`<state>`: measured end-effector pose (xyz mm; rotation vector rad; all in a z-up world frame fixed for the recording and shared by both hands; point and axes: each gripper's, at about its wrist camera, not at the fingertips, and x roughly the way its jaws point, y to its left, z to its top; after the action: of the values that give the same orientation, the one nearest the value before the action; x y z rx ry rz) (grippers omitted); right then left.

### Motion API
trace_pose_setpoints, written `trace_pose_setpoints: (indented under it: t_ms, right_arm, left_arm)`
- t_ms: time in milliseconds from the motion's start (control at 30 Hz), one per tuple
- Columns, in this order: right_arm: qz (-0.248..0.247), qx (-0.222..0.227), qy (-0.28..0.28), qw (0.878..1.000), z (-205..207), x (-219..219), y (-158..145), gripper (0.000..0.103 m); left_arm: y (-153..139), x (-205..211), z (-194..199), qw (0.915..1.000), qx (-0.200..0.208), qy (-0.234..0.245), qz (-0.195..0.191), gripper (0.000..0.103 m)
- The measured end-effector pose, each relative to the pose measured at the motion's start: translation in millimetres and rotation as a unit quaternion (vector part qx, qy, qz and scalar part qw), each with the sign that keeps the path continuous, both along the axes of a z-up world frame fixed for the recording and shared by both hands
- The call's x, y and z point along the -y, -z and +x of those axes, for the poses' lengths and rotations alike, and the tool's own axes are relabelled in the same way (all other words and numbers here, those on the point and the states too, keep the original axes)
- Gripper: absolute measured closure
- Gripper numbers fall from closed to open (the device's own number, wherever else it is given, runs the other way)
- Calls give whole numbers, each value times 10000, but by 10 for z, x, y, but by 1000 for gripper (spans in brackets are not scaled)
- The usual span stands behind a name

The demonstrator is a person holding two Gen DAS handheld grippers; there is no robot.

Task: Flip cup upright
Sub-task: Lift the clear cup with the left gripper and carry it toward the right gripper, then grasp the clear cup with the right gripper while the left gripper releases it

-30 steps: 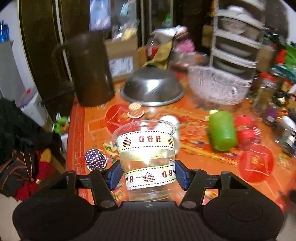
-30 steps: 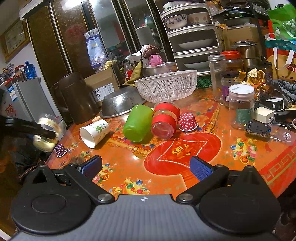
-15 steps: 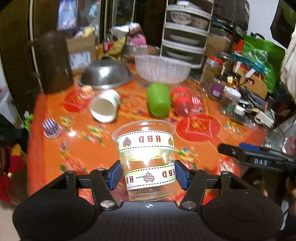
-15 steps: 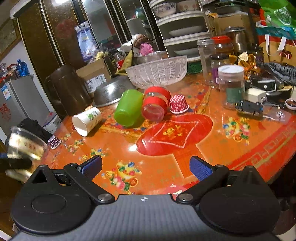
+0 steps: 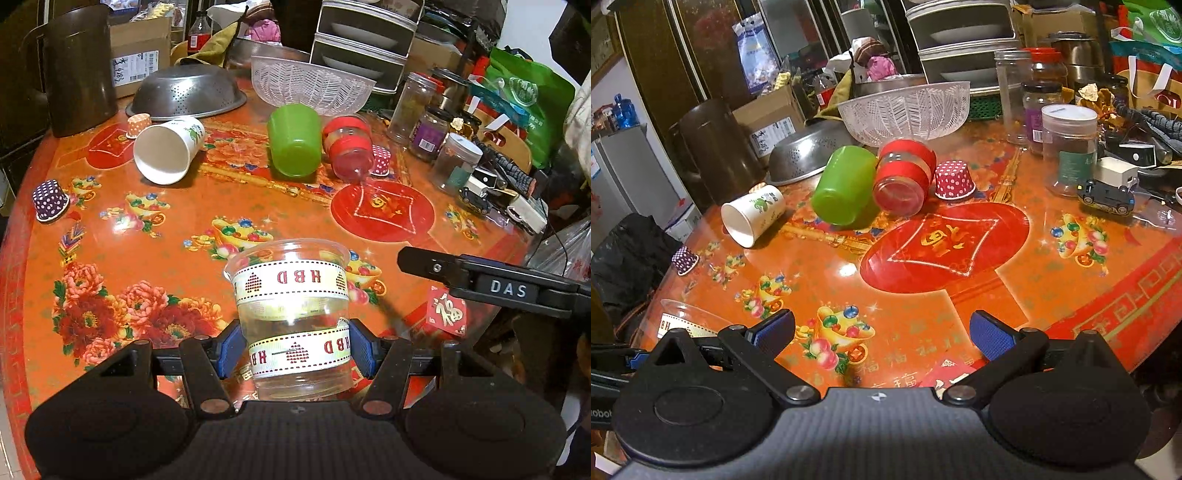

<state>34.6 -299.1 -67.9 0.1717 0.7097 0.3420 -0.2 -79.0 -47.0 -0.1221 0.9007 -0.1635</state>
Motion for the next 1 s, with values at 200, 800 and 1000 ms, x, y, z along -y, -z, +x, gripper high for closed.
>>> trace_pose_setpoints:
  t_ms: [200, 800, 1000]
  right_arm:
    - [-55, -33, 19, 10000, 24, -41, -19, 1]
    - [1280, -1823, -849, 9712, 244, -408, -19, 1]
    - [1465, -2129, -1075, 9600, 319, -630, 22, 1]
  left_arm:
    - [61, -19, 56, 10000, -65, 9, -33, 40]
    - [146, -123, 106, 9992, -131, 25, -377, 40]
    - [156, -164, 108, 9987, -136, 51, -486, 40]
